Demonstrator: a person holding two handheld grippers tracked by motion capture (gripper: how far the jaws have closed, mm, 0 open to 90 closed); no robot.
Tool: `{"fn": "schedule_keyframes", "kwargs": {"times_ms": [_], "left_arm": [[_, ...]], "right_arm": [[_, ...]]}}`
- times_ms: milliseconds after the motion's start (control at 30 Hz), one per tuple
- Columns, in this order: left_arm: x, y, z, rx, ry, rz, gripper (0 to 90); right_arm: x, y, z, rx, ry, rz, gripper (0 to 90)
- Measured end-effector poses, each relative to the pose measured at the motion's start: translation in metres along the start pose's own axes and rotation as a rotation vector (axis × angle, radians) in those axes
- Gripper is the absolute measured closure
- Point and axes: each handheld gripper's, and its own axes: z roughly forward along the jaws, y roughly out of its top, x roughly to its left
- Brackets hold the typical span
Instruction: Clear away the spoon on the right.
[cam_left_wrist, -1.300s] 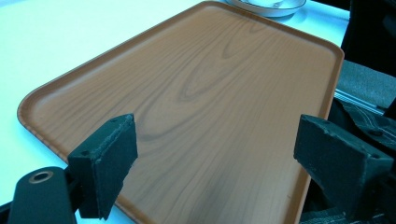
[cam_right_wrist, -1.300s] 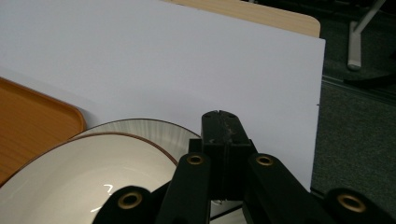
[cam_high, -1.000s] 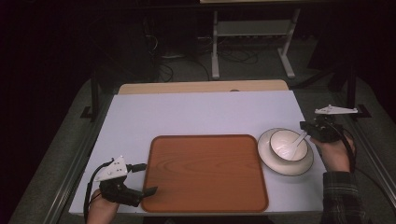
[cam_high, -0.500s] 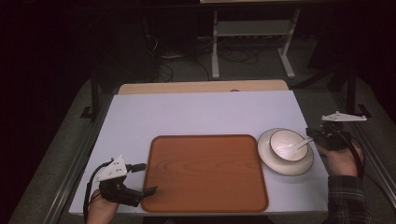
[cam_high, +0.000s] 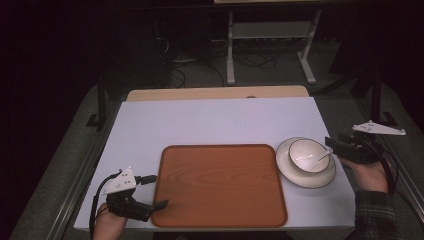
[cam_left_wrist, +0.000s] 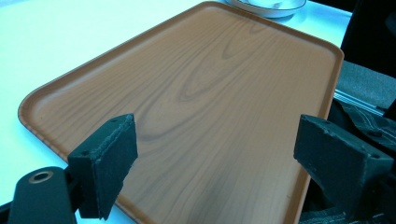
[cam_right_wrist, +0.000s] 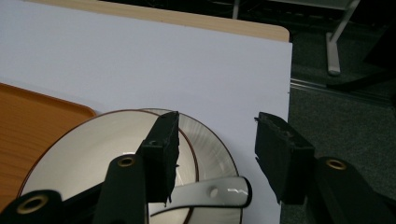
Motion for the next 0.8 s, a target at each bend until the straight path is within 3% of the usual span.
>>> {"fn": "schedule_keyframes", "kwargs": {"times_ms": [267,800], "left_arm": [[0.000,0.000,0.001,0.000,0.000,-0.001,13.1],[-0.001,0.000,0.001,0.003,0.000,-0.002,13.1]], "right_arm": [[-0.015,-0.017,-0.004,-0.015,-0.003,0.101,43.7],[-0.012,-0.029,0.013,0.044,0.069,0.096,43.1]]}}
